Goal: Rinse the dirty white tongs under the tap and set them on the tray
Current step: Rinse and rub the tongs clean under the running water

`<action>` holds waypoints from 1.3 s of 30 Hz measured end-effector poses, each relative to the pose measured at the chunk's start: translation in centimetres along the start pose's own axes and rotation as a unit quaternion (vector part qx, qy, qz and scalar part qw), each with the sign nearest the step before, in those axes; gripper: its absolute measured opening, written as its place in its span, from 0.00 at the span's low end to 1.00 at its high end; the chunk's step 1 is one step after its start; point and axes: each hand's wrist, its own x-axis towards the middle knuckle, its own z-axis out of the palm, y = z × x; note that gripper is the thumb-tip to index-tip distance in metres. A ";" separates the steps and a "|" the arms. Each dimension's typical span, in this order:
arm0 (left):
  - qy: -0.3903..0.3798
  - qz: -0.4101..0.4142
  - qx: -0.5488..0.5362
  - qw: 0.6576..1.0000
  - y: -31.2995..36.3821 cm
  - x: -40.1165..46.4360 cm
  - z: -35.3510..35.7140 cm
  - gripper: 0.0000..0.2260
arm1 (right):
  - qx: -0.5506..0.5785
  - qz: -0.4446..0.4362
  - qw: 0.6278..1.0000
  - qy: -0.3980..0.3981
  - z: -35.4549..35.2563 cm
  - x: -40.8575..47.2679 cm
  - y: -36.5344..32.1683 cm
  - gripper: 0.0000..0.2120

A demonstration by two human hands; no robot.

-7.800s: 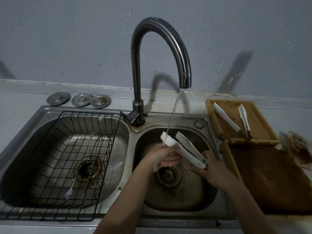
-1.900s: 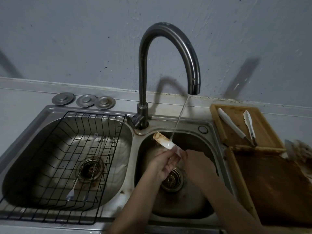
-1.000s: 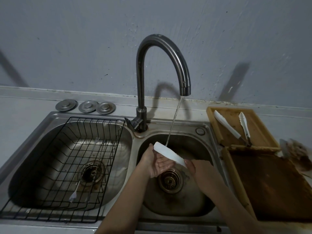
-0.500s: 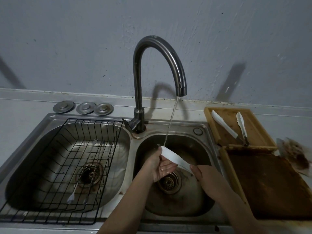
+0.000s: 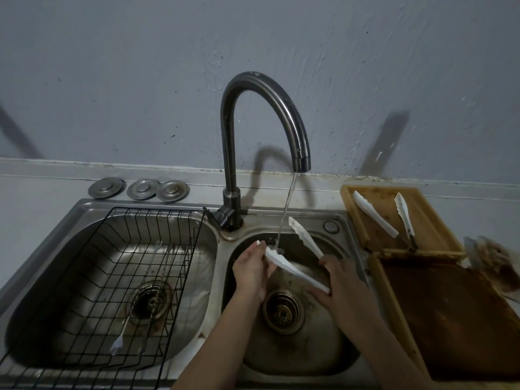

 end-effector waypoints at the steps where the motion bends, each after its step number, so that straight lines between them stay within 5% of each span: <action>1: -0.004 0.010 -0.006 1.000 0.1 0.1 0.2 0.13 | 0.031 0.016 0.999 0.015 0.0 0.2 0.0 0.33; 3: -0.028 0.025 0.000 0.999 0.5 0.2 0.5 0.08 | 0.070 0.052 0.996 0.016 0.0 0.5 0.3 0.41; 9: -0.081 0.051 0.049 0.994 0.2 0.0 1.5 0.04 | 0.001 0.102 0.995 0.003 -0.4 0.5 0.8 0.31; 15: -0.035 0.126 0.176 0.976 -0.9 0.7 1.7 0.10 | -0.033 0.108 0.992 0.053 -0.8 0.7 0.1 0.21; 23: -0.016 0.113 0.093 0.989 0.2 0.2 2.8 0.18 | 0.090 0.127 0.987 0.048 -0.1 0.8 -0.4 0.25; 29: -0.032 0.096 0.148 0.984 -0.7 -0.4 1.8 0.29 | 0.086 0.114 0.989 0.034 0.0 0.5 -0.6 0.23; 36: -0.120 0.071 0.093 0.986 1.9 -0.6 1.8 0.16 | 0.092 0.080 0.993 0.007 0.7 0.9 -0.1 0.17; 39: -0.132 0.124 0.138 0.974 2.2 -1.5 2.2 0.14 | 0.095 0.059 0.994 0.007 0.9 0.8 -0.1 0.14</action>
